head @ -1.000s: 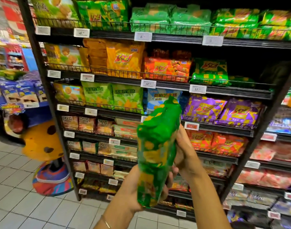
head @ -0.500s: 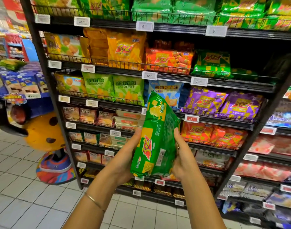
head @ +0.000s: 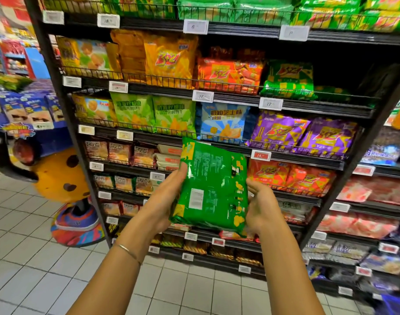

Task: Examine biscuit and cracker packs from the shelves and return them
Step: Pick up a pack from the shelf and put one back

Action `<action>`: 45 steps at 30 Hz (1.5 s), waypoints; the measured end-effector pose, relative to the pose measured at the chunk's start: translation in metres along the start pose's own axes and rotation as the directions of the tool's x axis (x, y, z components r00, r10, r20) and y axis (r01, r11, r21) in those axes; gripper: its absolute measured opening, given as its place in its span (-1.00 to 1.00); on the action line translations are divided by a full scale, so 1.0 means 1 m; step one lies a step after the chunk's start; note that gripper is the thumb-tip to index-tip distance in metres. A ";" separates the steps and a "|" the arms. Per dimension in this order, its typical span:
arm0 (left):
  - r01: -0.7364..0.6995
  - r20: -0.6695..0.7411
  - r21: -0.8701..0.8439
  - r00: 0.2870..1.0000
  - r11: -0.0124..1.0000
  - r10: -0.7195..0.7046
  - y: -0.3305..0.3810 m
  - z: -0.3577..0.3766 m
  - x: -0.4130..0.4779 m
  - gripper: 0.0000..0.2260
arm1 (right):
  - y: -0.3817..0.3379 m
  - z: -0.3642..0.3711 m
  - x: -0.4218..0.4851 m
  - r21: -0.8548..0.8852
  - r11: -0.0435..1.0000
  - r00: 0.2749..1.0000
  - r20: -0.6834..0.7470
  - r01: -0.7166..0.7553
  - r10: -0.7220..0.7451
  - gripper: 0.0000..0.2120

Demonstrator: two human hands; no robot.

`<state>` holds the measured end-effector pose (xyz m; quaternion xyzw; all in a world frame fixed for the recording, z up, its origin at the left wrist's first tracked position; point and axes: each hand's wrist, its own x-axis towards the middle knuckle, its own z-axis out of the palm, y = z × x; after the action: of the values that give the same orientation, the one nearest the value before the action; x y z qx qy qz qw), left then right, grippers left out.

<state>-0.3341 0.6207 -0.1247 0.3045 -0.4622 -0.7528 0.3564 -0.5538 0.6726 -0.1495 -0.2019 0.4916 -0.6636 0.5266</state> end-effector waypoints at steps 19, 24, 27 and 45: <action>0.392 0.254 -0.513 0.919 0.764 -0.301 -0.039 0.035 -0.024 -0.49 | 0.004 0.018 0.013 0.081 0.975 0.957 0.189 0.208 -0.220 -0.49; -0.054 0.013 -0.075 0.998 0.996 0.055 -0.063 0.024 -0.023 -0.40 | 0.013 0.006 0.009 -0.097 0.963 0.964 0.113 0.254 -0.243 -0.23; -0.270 0.081 0.106 0.962 0.957 0.262 -0.067 0.022 -0.030 -0.13 | 0.018 -0.001 0.003 -0.178 0.967 0.984 0.034 0.180 -0.177 -0.25; 0.152 0.142 -0.521 0.986 0.840 -0.091 -0.032 0.008 -0.007 -0.53 | -0.039 -0.023 -0.031 -0.125 0.986 0.944 0.322 0.115 -0.069 -0.63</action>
<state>-0.3446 0.6403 -0.1503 0.1804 -0.2354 -0.8879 0.3516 -0.5802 0.7095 -0.1182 -0.3652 0.4368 -0.6099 0.5512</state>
